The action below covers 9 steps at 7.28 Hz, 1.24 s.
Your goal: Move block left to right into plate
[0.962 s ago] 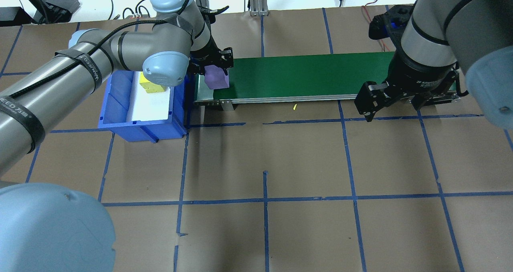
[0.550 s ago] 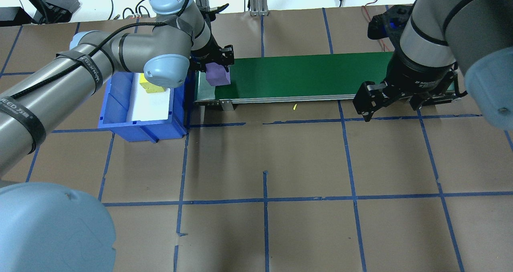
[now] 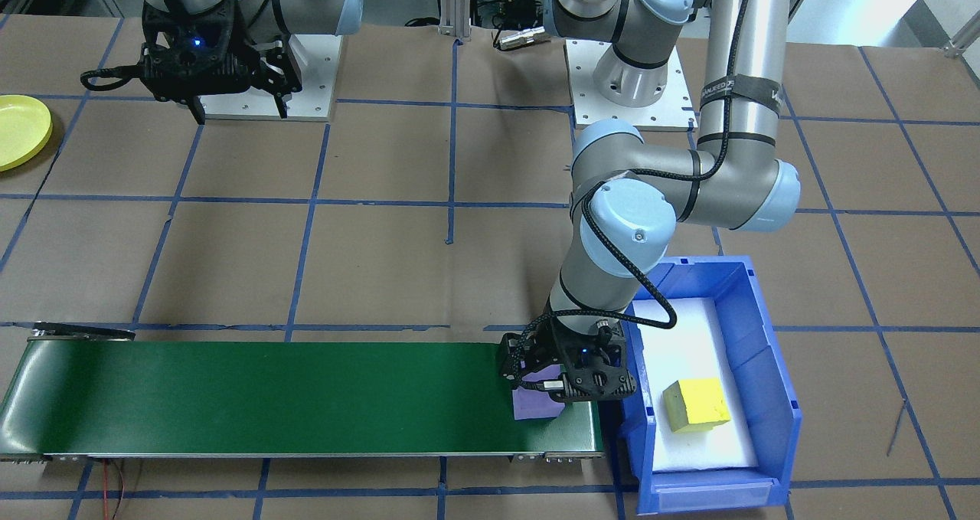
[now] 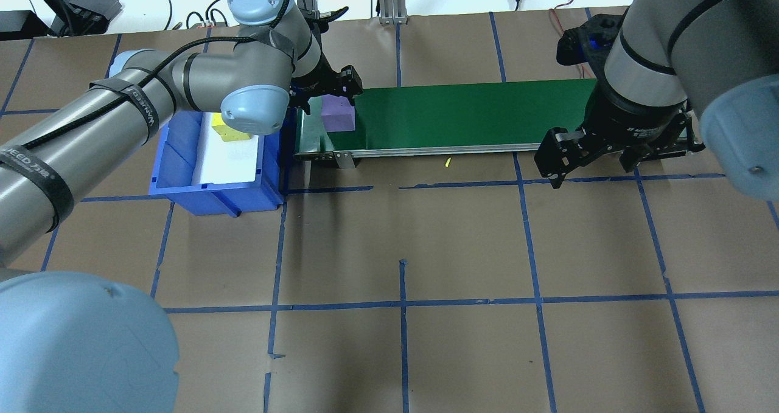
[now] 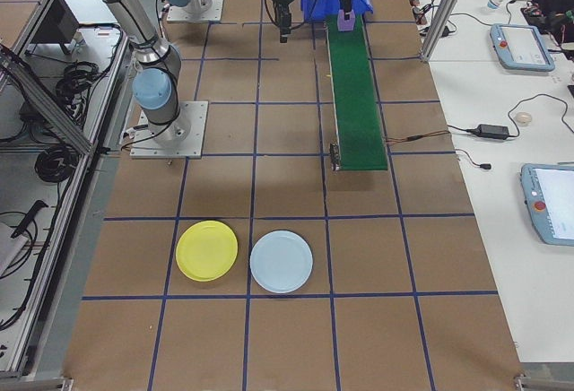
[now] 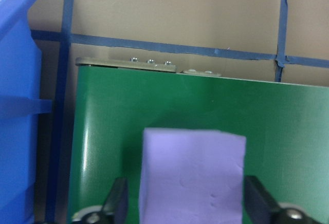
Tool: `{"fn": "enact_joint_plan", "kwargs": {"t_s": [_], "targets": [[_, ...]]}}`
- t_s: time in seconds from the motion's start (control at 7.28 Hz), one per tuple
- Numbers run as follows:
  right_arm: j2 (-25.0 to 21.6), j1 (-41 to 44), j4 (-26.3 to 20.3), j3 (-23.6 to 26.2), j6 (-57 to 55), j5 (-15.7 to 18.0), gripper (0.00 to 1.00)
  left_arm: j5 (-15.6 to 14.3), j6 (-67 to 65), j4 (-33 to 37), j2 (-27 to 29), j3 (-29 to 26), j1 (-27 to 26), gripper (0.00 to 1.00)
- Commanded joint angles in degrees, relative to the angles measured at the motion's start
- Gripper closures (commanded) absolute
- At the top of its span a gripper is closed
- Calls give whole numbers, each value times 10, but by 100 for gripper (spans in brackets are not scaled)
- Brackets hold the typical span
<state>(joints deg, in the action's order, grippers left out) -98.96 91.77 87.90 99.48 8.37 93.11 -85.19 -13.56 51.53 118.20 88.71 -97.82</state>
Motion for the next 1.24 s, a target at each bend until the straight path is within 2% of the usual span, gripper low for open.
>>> {"fn": "enact_joint_plan", "kwargs": {"t_s": [0.0,0.41,0.69,0.82,1.1], "targets": [[1,0,0,2,-2,0,0,-5,3,1,-22,0,0,0],[-2,2,0,0,-7,-2,0,-7,50,6,-31,-2,4,0],[24,-4,38,0,3,-16,3,-9,51,34,-53,-5,15,0],[57,-13,81,-7,19,-77,3,-10,63,65,-66,-9,42,0],[110,-52,111,-21,26,-119,3,-10,144,83,-76,-12,110,0]]}}
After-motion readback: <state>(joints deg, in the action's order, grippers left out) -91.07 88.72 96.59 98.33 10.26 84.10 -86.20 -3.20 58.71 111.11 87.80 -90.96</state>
